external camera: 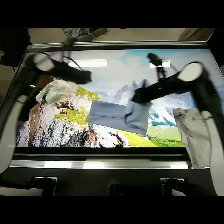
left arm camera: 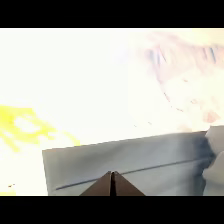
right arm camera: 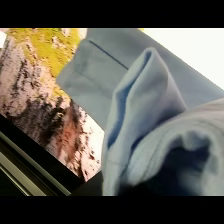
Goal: Fold the shirts.
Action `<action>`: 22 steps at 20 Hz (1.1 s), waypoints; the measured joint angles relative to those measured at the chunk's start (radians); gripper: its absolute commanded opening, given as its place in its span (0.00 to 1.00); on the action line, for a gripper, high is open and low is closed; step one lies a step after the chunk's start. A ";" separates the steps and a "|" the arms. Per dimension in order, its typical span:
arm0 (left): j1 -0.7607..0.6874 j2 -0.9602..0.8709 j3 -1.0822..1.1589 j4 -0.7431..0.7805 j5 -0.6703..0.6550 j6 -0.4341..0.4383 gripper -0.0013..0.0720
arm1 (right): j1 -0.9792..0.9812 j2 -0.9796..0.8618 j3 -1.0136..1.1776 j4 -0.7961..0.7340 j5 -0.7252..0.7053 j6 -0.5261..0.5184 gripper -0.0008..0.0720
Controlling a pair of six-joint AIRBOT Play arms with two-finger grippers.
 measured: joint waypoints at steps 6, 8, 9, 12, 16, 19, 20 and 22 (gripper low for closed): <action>0.101 0.175 -0.004 0.034 -0.058 0.024 0.06 | 0.188 -0.298 0.000 0.357 -0.264 -0.089 0.97; 0.106 0.191 -0.025 0.042 -0.066 0.030 0.06 | 0.201 -0.344 0.000 0.489 -0.314 -0.170 0.96; 0.109 0.196 -0.040 0.050 -0.070 0.035 0.06 | 0.193 -0.350 0.000 0.522 -0.335 -0.196 0.96; 0.112 0.204 -0.094 0.078 -0.079 0.055 0.06 | 0.111 -0.316 0.000 0.482 -0.317 -0.227 0.96; 0.134 0.209 -0.134 0.113 -0.084 0.078 0.06 | -0.063 -0.219 -0.007 0.102 -0.119 -0.127 0.92; 0.150 0.210 -0.144 0.121 -0.084 0.085 0.06 | -0.147 -0.160 -0.114 -0.129 0.031 -0.086 0.92; 0.153 0.210 -0.146 0.124 -0.084 0.087 0.06 | -0.161 -0.146 -0.176 -0.145 0.034 -0.078 0.92; 0.154 0.210 -0.148 0.124 -0.085 0.089 0.06 | -0.180 -0.134 -0.298 -0.077 -0.042 -0.082 0.87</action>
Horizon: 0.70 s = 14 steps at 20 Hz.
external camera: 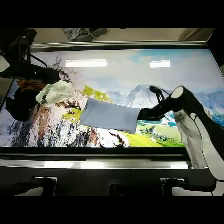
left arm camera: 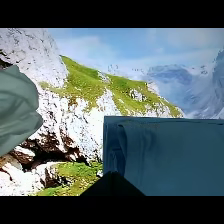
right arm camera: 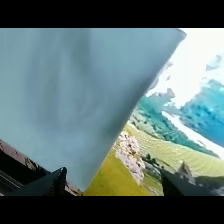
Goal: Fold the shirts.
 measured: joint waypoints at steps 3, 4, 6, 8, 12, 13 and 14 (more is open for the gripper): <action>0.003 0.000 -0.001 0.000 0.000 0.000 0.06 | -0.010 -0.016 -0.121 0.192 -0.129 -0.053 0.78; 0.003 0.000 -0.001 -0.005 0.000 0.000 0.06 | -0.013 -0.028 -0.143 0.244 -0.164 -0.067 0.78; 0.003 0.000 -0.001 -0.023 0.000 0.000 0.06 | -0.013 -0.052 -0.170 0.315 -0.183 -0.086 0.56; 0.001 0.000 -0.001 -0.035 0.000 0.000 0.06 | -0.003 -0.067 -0.183 0.362 -0.187 -0.110 0.08; -0.002 0.000 -0.001 -0.045 0.000 0.000 0.06 | -0.023 -0.052 -0.138 0.402 -0.121 -0.219 0.08; -0.002 0.000 -0.001 -0.047 0.000 0.000 0.06 | -0.048 -0.033 -0.103 0.399 -0.093 -0.241 0.08; -0.002 0.000 -0.001 -0.048 0.000 0.000 0.06 | -0.082 -0.010 -0.064 0.382 -0.067 -0.249 0.08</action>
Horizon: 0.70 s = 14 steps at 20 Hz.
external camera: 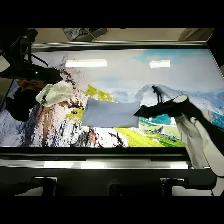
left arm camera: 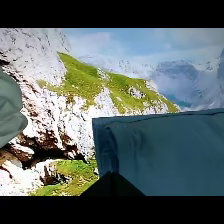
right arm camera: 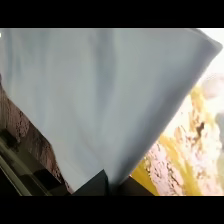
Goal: Fold the shirts.
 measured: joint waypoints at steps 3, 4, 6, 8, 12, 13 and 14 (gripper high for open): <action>0.000 -0.004 -0.001 -0.001 0.000 0.000 0.06 | -0.148 0.093 0.150 -0.110 0.056 0.072 0.08; 0.000 -0.006 -0.001 -0.001 0.000 0.000 0.06 | -0.203 0.123 0.198 -0.156 0.073 0.109 0.08; 0.000 -0.011 -0.001 -0.002 0.000 0.000 0.06 | -0.315 0.177 0.285 -0.246 0.125 0.172 0.08; 0.000 -0.017 -0.001 -0.002 0.002 0.000 0.06 | -0.421 0.225 0.348 -0.314 0.187 0.211 0.08; 0.000 -0.023 -0.006 -0.002 0.014 0.003 0.06 | -0.583 0.295 0.399 -0.376 0.288 0.248 0.08; 0.000 -0.024 -0.007 -0.002 0.015 0.003 0.06 | -0.616 0.304 0.404 -0.388 0.305 0.257 0.08; 0.000 -0.024 -0.007 -0.002 0.016 0.006 0.06 | -0.644 0.311 0.408 -0.390 0.322 0.262 0.08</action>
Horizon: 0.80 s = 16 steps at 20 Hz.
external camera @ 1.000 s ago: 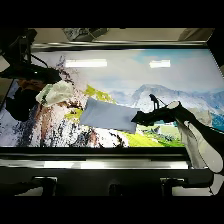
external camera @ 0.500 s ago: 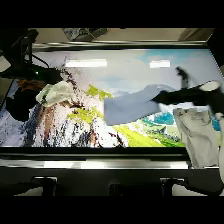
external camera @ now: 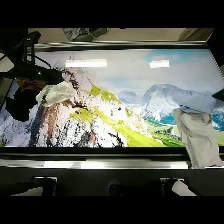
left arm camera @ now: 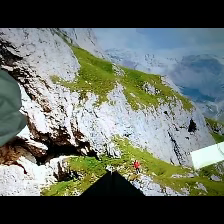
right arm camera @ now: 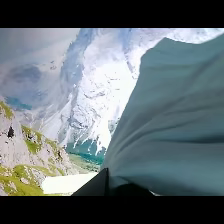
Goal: Fold the shirts.
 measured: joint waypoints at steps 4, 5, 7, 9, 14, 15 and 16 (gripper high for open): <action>0.000 0.000 0.000 0.000 0.001 0.012 0.06 | -0.080 0.014 0.008 0.023 0.034 0.018 0.08; 0.000 0.000 0.000 0.000 0.002 0.013 0.06 | -0.094 0.016 0.011 0.043 0.035 0.018 0.08; 0.000 0.000 0.000 0.000 0.002 0.018 0.06 | -0.110 0.019 0.032 0.095 0.040 0.021 0.08; 0.000 0.000 0.000 0.000 0.003 0.020 0.06 | -0.119 0.021 0.075 0.129 0.062 0.021 0.08; 0.000 0.000 0.000 0.000 0.004 0.039 0.06 | -0.129 0.021 0.126 -0.049 0.227 0.025 0.08; 0.000 0.000 0.000 0.000 0.004 0.043 0.06 | -0.129 0.021 0.115 -0.135 0.260 0.024 0.08; 0.000 0.000 0.000 0.000 0.004 0.044 0.06 | -0.129 0.021 0.097 -0.206 0.282 0.024 0.08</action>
